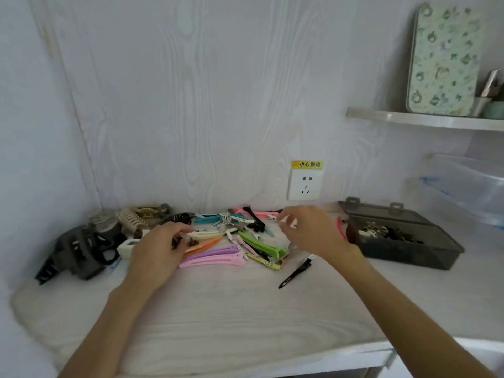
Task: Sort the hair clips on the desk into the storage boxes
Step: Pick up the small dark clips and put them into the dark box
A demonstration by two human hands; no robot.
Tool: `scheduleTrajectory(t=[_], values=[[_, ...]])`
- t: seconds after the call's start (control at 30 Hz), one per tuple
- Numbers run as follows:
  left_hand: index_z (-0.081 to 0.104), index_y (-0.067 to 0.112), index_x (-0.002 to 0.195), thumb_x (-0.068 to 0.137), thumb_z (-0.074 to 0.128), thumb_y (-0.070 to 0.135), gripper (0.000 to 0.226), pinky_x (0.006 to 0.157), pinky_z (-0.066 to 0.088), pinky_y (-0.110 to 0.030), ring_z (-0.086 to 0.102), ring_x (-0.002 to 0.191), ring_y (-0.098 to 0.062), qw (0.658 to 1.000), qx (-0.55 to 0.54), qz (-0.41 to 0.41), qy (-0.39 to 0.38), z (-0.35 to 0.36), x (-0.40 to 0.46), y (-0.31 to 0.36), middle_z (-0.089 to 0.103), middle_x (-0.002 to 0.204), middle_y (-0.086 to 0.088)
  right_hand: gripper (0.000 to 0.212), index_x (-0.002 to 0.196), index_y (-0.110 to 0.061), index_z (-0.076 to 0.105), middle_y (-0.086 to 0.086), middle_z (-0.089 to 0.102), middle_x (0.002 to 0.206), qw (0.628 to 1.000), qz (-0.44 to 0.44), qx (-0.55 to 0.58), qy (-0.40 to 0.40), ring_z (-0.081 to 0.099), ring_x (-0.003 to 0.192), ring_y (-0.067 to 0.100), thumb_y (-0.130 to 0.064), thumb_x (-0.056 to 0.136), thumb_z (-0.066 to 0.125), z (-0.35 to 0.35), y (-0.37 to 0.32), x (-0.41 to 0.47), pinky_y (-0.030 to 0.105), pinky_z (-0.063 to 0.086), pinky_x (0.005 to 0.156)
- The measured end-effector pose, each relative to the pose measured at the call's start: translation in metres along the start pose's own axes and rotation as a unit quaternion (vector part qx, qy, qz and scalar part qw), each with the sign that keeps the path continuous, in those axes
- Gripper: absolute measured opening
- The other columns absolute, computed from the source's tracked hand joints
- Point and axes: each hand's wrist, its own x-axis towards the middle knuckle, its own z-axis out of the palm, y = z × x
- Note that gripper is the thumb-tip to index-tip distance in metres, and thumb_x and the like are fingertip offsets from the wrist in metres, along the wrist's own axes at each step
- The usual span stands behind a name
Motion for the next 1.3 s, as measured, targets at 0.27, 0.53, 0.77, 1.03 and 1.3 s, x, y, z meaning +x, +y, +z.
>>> scheduleTrajectory(t=[0.27,0.53,0.77,1.03,1.3], values=[[0.065,0.025,0.115,0.089,0.053,0.006,0.035,0.091,0.041,-0.024,0.054,0.113,-0.014,0.998,-0.061,-0.001,-0.011,0.006,0.0,-0.022,0.063,0.123,0.006,0.055,0.142,-0.019,0.032,0.008,0.044,0.142,0.989,-0.098,-0.054,-0.099,0.042,0.129,0.028,-0.009,0.089,0.045,0.072,-0.049,0.044,0.038,0.038,0.1],[0.068,0.031,0.111,0.088,0.06,0.03,0.024,0.091,0.042,-0.028,0.053,0.113,-0.011,0.993,-0.024,-0.006,-0.119,0.002,0.017,-0.018,0.055,0.125,0.011,0.038,0.113,-0.033,0.066,0.004,0.064,0.119,0.986,-0.144,-0.076,-0.025,0.063,0.095,0.029,-0.011,0.088,0.048,0.076,-0.048,0.041,0.031,0.044,0.067],[0.074,0.034,0.088,0.073,0.075,0.037,0.016,0.075,0.047,-0.027,0.06,0.096,-0.013,0.981,0.045,0.0,-0.188,-0.014,0.04,-0.004,0.066,0.108,0.009,0.02,0.095,-0.027,0.072,-0.007,0.072,0.09,0.993,-0.05,0.08,-0.068,0.064,0.075,0.007,-0.021,0.076,0.072,0.052,-0.031,0.032,0.029,0.053,0.075],[0.069,0.028,0.092,0.081,0.07,0.029,0.012,0.095,0.045,-0.035,0.057,0.106,-0.012,0.993,-0.118,0.003,0.008,-0.001,0.036,-0.02,0.066,0.109,0.011,0.012,0.091,-0.026,0.07,-0.011,0.068,0.085,0.971,-0.01,0.233,0.05,0.064,0.071,0.008,-0.017,0.085,0.064,0.053,-0.019,0.03,0.023,0.053,0.068],[0.061,0.024,0.095,0.075,0.076,0.021,0.025,0.076,0.048,-0.026,0.061,0.079,-0.007,0.956,-0.209,-0.106,0.174,-0.019,0.035,-0.046,0.064,0.084,0.013,0.022,0.106,-0.016,0.063,0.0,0.059,0.092,0.966,-0.119,0.228,-0.032,0.058,0.078,0.017,-0.006,0.091,0.05,0.081,-0.098,0.073,0.035,0.052,0.08]])
